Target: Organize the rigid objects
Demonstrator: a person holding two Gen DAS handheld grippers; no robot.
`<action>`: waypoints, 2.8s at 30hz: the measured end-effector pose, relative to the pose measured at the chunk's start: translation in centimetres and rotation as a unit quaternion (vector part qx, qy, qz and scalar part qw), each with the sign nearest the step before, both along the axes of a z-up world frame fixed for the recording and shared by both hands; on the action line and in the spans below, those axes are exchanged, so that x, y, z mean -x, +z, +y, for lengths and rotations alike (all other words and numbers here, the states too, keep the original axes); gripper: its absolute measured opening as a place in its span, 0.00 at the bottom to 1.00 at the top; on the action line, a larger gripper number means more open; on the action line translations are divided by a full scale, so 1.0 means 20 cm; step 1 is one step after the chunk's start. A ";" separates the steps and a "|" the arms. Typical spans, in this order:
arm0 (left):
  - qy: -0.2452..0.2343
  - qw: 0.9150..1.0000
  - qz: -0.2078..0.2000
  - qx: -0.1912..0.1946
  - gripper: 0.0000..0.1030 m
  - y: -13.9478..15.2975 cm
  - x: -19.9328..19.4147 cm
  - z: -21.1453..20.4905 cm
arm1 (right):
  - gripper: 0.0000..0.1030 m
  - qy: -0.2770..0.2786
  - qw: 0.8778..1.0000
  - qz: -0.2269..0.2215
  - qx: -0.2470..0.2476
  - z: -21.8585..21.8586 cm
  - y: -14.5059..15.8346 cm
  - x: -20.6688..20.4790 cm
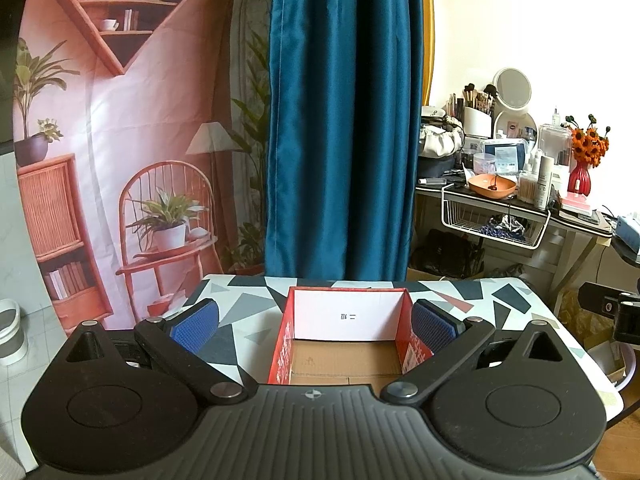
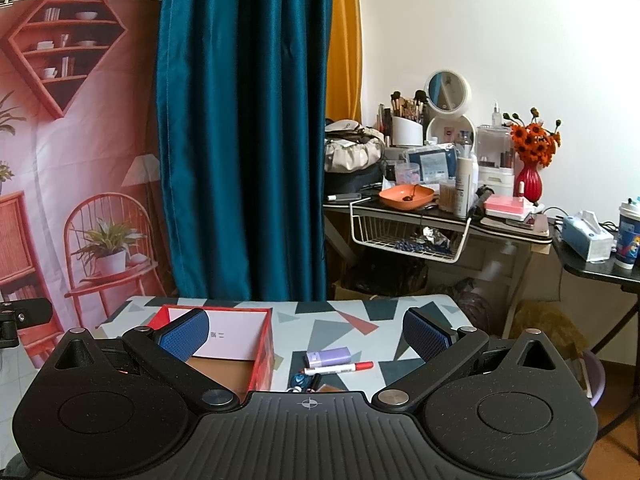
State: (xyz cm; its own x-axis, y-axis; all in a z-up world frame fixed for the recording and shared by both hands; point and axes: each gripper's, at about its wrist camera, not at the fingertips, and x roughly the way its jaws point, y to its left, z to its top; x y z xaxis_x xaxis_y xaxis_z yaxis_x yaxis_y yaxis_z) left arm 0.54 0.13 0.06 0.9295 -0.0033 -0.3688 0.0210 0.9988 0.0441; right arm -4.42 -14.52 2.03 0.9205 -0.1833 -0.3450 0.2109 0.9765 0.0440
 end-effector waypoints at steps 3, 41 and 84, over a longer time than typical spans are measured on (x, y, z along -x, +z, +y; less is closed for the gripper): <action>0.000 1.000 0.000 0.001 1.00 0.00 0.00 0.00 | 1.00 0.000 1.000 0.001 -0.002 0.00 0.00 0.00; 0.004 1.000 -0.008 0.003 1.00 -0.01 0.00 0.01 | 1.00 0.000 1.000 0.006 -0.009 -0.02 -0.03 -0.01; 0.007 0.986 0.135 0.097 0.56 -0.74 -0.63 0.45 | 1.00 0.019 0.990 0.089 -0.112 -0.30 -0.87 -0.66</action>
State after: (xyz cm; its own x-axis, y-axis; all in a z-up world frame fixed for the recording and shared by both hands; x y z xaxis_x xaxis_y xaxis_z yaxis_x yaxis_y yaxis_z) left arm 13.07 9.18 -14.80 0.7982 -0.0857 -0.5963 -0.0088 0.9881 -0.1538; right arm 8.72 -20.53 -15.31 0.8464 -0.0511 -0.5300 0.1987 0.9538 0.2254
